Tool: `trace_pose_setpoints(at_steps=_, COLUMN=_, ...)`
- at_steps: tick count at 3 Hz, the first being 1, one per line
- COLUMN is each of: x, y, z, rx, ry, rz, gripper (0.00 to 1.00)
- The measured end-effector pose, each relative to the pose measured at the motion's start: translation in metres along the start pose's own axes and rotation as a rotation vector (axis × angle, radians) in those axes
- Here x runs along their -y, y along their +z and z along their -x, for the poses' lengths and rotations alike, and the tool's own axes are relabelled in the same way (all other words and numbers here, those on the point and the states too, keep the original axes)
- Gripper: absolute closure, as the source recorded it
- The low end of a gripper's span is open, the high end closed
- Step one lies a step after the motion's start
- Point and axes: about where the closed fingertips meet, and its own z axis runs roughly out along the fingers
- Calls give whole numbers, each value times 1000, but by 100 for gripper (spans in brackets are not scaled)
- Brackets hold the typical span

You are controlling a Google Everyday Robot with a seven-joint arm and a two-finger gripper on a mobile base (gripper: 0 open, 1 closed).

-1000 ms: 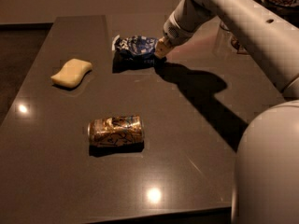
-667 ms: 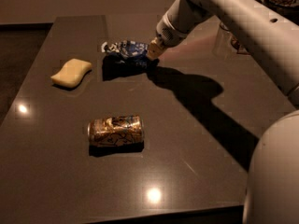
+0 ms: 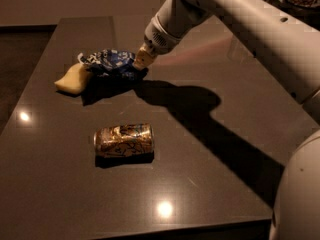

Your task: Move blue chip bag near sponge

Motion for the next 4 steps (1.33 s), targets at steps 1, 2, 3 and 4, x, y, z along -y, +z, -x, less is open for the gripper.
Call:
trace_pose_setpoints(at_steps=1, x=-18, y=5, z=18, rx=11, ry=-49, rz=21, gripper=59)
trace_pose_setpoints(at_steps=2, x=-18, y=7, z=18, rx=9, ry=-48, rz=24, gripper=35)
trace_pose_setpoints(at_steps=3, x=-19, y=10, z=18, rx=7, ry=-49, rz=28, gripper=12)
trace_pose_setpoints(at_steps=4, x=-20, y=12, z=18, rx=6, ry=-50, rz=31, gripper=0)
